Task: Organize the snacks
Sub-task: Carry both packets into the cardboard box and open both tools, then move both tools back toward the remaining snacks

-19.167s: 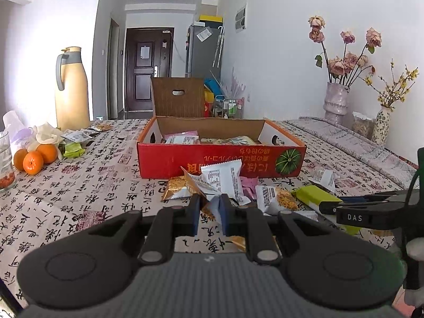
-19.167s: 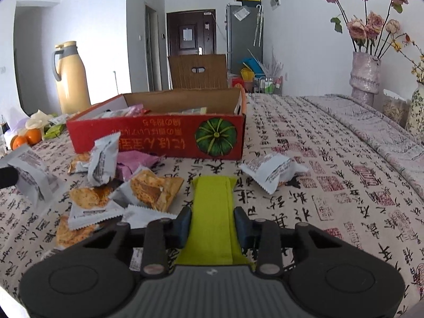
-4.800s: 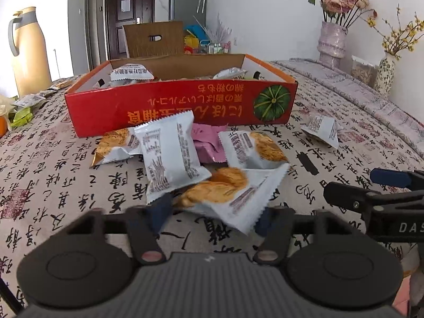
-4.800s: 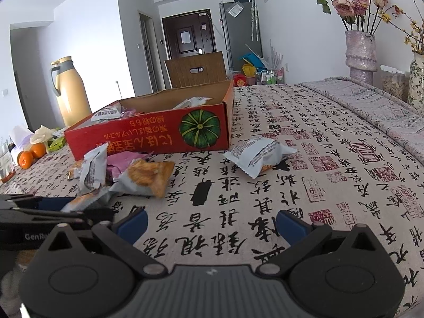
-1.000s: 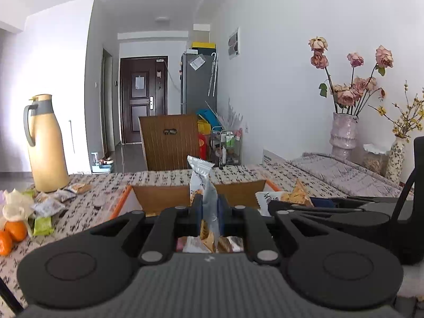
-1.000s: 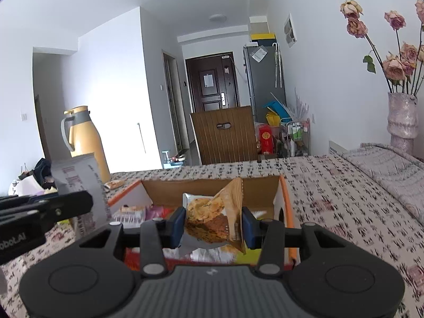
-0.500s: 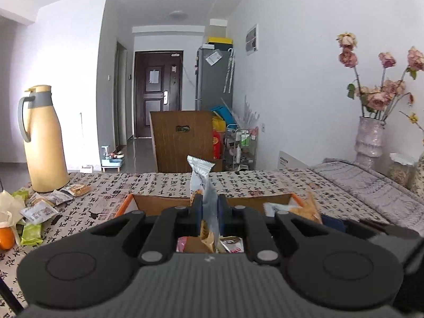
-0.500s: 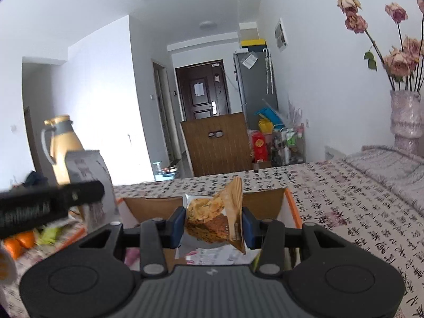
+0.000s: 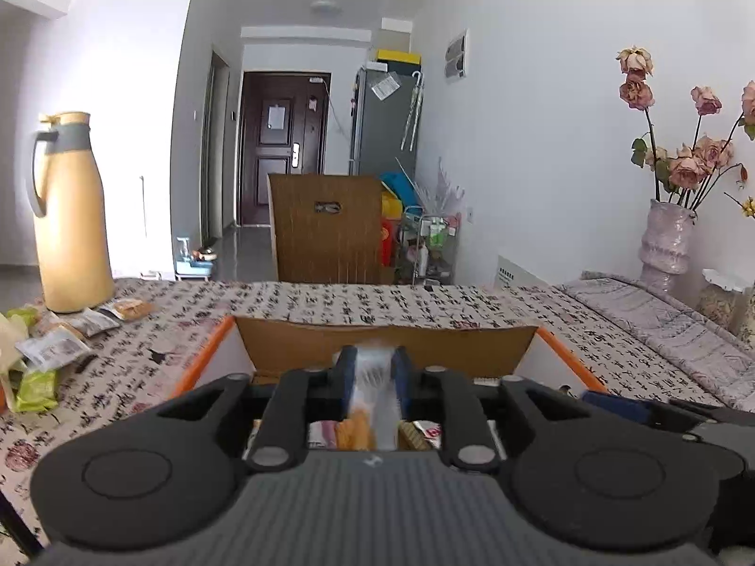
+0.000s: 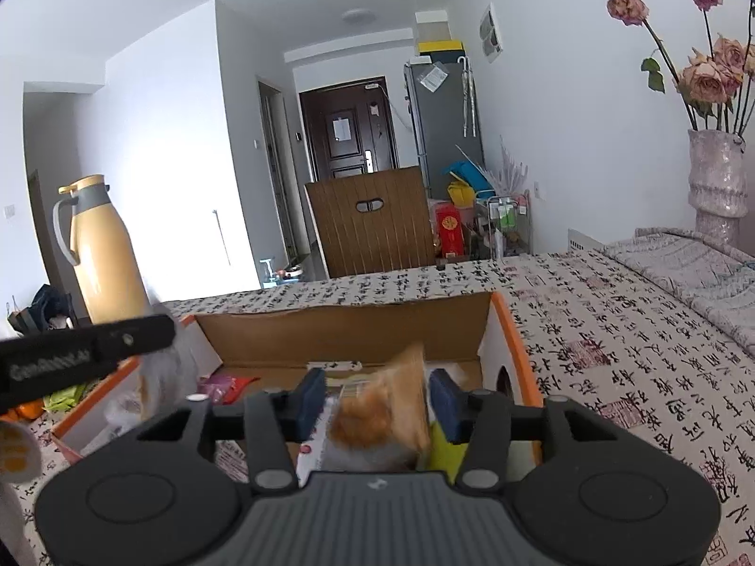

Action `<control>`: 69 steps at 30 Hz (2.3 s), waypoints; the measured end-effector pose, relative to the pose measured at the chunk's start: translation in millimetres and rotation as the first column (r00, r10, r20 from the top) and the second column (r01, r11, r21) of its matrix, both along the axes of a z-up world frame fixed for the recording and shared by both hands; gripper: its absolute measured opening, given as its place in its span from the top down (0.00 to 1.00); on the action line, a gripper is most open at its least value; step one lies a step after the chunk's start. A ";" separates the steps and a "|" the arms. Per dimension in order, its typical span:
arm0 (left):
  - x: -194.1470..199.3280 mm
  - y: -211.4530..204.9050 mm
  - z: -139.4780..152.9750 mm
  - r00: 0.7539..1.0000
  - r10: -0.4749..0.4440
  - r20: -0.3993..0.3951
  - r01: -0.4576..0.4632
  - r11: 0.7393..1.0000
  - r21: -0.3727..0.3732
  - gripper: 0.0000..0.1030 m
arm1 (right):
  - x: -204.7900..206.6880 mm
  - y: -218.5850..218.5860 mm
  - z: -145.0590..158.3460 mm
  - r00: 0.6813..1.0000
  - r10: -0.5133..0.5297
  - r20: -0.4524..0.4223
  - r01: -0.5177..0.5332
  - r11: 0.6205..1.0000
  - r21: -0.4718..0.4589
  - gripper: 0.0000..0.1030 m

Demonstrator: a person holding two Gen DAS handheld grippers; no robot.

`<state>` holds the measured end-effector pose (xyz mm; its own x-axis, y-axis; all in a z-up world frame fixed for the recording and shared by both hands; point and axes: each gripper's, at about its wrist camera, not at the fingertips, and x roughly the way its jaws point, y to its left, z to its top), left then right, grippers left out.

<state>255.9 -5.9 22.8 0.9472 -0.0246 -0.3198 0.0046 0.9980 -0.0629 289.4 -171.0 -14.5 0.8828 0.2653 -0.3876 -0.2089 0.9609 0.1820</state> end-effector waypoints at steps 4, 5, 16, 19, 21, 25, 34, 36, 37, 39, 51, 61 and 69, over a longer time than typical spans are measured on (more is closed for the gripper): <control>-7.0 4.1 4.0 0.997 0.062 0.034 -0.062 0.998 0.001 0.14 | 0.7 -9.0 -0.7 1.000 -0.027 -0.007 0.027 0.999 0.017 0.11; -7.7 4.2 5.5 0.997 0.073 0.039 -0.074 0.997 0.000 0.07 | 0.3 -10.2 -0.2 1.000 -0.028 -0.007 0.028 0.999 0.021 0.08; -6.5 5.5 5.2 0.993 0.113 0.019 -0.113 0.994 0.007 0.00 | 1.1 -14.1 -0.2 0.999 -0.039 -0.006 0.039 0.999 0.029 0.00; -5.7 5.3 5.1 0.993 0.116 0.016 -0.116 0.993 0.010 0.00 | 1.0 -13.8 -0.2 0.999 -0.041 -0.008 0.041 0.999 0.027 0.00; -5.0 5.3 6.0 0.993 0.119 0.008 -0.119 0.993 0.006 0.00 | 1.3 -14.8 0.5 0.999 -0.042 -0.009 0.043 0.999 0.027 0.00; -5.9 7.5 12.0 0.992 0.128 -0.002 -0.128 0.992 -0.018 0.00 | -1.1 -16.1 5.7 0.999 -0.047 -0.007 0.047 0.999 0.021 0.00; -25.4 8.0 30.0 0.993 0.119 0.023 -0.118 0.992 -0.038 0.00 | -22.8 -18.7 21.5 0.998 -0.052 0.019 0.052 0.999 -0.005 0.00; -31.3 8.0 33.3 0.993 0.116 0.025 -0.115 0.993 -0.037 0.00 | -29.6 -21.2 24.3 0.998 -0.053 0.022 0.054 0.999 -0.010 0.00; -33.8 8.1 34.6 0.993 0.114 0.026 -0.113 0.993 -0.037 0.00 | -32.4 -22.5 25.4 0.998 -0.053 0.023 0.053 0.999 -0.011 0.00; -40.4 8.4 37.2 0.994 0.109 0.027 -0.108 0.993 -0.037 0.00 | -39.4 -25.4 27.6 0.998 -0.054 0.026 0.054 0.998 -0.015 0.00; -82.5 6.9 36.3 0.997 0.073 0.008 -0.073 0.997 -0.015 0.00 | -90.1 -38.8 31.7 0.999 -0.029 0.039 0.031 0.999 -0.044 0.00; -117.0 8.0 8.9 0.996 0.053 -0.076 -0.054 0.999 -0.003 0.00 | -135.1 -56.4 16.2 1.000 -0.011 0.006 0.011 0.997 -0.077 0.00; -126.8 11.8 -24.2 0.979 0.052 -0.196 -0.053 0.999 0.000 0.00 | -163.4 -70.9 -7.4 0.998 -0.021 -0.055 0.016 0.996 -0.087 0.00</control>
